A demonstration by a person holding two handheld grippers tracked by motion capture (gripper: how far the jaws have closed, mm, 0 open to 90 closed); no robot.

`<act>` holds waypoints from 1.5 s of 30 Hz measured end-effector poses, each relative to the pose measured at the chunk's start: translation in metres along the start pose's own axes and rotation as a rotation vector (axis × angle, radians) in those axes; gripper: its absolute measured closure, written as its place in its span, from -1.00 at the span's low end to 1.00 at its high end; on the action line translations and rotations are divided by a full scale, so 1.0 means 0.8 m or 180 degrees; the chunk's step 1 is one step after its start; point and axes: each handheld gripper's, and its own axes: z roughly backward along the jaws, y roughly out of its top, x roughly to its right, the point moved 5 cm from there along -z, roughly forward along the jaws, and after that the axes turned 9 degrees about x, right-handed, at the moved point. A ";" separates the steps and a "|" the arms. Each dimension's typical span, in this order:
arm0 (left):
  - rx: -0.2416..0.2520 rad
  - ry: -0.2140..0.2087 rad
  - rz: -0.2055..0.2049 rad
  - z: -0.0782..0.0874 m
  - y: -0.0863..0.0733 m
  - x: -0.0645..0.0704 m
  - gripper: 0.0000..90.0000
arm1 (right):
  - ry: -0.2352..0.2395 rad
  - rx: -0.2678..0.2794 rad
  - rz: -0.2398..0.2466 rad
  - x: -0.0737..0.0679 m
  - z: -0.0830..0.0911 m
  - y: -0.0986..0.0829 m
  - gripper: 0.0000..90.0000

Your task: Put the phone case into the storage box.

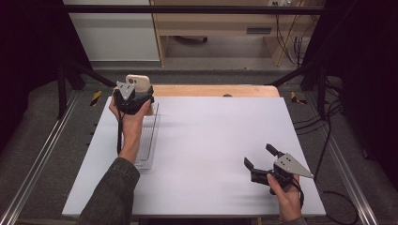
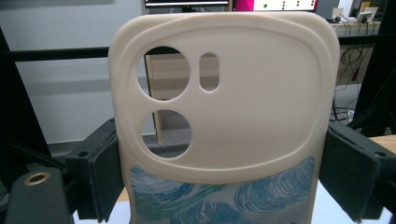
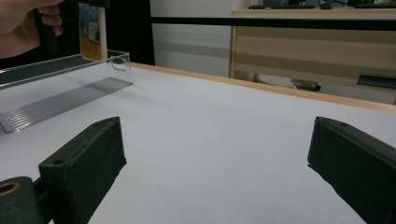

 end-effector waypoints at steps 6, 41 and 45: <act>-0.0004 -0.0002 -0.0010 -0.002 -0.003 0.001 -0.75 | 0.0003 -0.0001 -0.0001 0.000 0.000 0.000 -0.92; -0.0154 -0.0003 0.0007 -0.009 -0.030 0.004 -0.75 | -0.0002 -0.0012 -0.0011 0.000 -0.001 -0.001 -0.92; -0.0161 -0.0003 0.0005 -0.010 -0.032 0.004 -0.75 | -0.0004 -0.0013 -0.0013 0.001 -0.001 -0.001 -0.92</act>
